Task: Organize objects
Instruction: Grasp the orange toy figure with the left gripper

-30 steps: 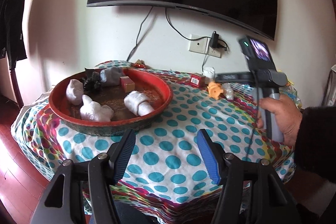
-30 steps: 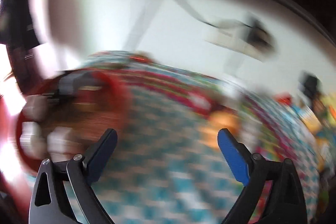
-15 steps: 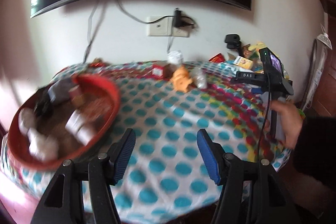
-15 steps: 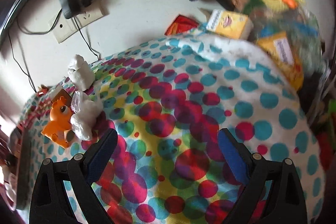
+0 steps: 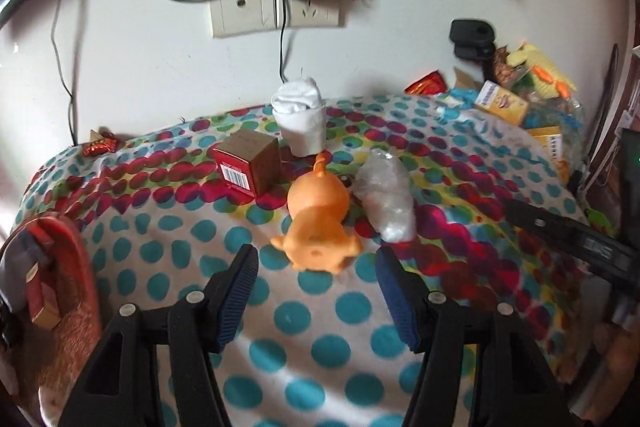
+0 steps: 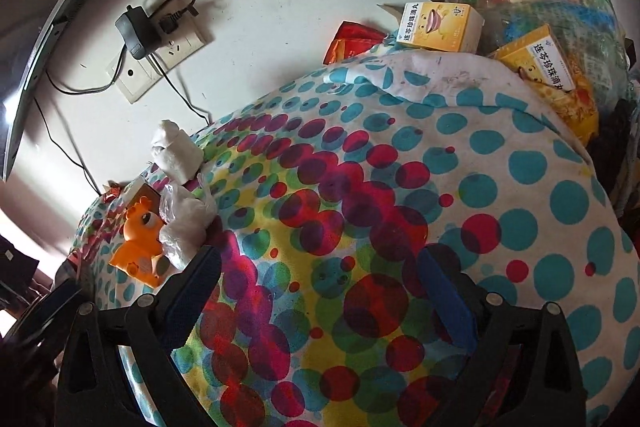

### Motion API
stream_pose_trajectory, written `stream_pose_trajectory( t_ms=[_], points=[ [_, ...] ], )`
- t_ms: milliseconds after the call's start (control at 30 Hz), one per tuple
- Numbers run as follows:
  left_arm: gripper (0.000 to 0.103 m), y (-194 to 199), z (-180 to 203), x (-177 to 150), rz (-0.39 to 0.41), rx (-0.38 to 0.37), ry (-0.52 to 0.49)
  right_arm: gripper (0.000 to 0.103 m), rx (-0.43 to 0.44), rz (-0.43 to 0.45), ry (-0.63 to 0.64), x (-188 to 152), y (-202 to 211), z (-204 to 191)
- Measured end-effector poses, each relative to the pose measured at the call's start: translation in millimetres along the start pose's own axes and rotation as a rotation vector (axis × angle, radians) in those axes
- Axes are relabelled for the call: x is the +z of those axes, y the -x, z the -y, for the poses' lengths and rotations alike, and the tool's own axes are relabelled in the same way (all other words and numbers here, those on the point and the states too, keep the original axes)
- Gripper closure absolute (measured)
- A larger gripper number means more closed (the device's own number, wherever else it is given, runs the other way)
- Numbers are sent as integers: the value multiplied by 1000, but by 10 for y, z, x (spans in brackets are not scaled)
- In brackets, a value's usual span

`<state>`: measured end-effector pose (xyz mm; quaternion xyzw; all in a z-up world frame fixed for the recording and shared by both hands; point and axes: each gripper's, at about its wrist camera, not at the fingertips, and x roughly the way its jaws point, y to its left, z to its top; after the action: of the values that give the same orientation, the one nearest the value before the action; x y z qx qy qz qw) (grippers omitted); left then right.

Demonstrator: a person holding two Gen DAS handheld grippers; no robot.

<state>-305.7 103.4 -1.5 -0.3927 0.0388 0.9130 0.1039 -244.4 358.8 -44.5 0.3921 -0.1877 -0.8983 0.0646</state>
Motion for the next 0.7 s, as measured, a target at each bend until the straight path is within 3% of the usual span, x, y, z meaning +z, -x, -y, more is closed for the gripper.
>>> stream_pose_trajectory(
  t_ms=[367,700],
  points=[
    [41,-590,55,154,-98,66,-12,4,19,3,8,4,5,-18],
    [61,-387,232,153,-32,129,-48,4,17,3,7,-1,4,-19]
  ],
)
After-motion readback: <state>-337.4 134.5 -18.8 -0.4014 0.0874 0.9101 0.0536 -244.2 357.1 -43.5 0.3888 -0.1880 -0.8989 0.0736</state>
